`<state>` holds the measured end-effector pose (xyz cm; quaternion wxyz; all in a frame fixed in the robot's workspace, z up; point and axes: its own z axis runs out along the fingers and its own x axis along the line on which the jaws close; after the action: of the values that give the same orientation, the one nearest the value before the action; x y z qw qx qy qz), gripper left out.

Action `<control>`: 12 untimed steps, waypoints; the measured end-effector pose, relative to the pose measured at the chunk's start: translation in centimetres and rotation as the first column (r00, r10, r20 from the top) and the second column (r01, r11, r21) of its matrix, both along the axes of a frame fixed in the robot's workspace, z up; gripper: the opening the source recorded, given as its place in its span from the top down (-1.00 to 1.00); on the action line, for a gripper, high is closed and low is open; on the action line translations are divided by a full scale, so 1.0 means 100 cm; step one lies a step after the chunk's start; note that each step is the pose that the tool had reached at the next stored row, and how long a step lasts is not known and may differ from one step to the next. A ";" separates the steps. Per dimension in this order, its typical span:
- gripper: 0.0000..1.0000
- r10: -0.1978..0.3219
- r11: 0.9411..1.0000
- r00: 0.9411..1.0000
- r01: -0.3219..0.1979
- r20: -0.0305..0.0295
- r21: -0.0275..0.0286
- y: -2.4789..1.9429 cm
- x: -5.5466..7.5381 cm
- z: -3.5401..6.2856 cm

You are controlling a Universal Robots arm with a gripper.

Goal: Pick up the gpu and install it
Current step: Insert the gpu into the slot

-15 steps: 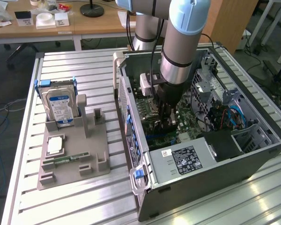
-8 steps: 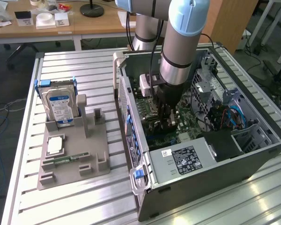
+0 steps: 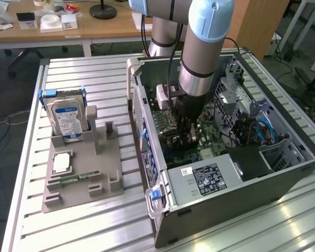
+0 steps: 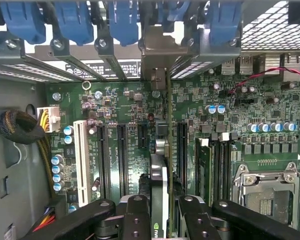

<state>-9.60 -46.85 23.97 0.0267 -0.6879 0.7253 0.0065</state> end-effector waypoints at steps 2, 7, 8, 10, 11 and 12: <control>0.47 0.000 1.000 1.000 0.000 0.000 0.000 0.0000 0.000 -0.0007; 0.47 0.000 1.000 1.000 0.000 0.000 0.000 0.0002 -0.001 -0.0022; 0.47 0.000 1.000 1.000 0.000 0.000 0.000 0.0002 -0.001 -0.0023; 0.47 0.000 1.000 1.000 0.000 0.000 0.000 0.0001 -0.001 -0.0023; 0.47 0.000 1.000 1.000 0.000 0.000 0.000 0.0002 -0.001 -0.0023; 0.47 0.000 1.000 1.000 0.000 0.000 0.000 0.0002 -0.001 -0.0023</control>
<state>-9.71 -46.83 23.74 0.0268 -0.6879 0.7253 0.0065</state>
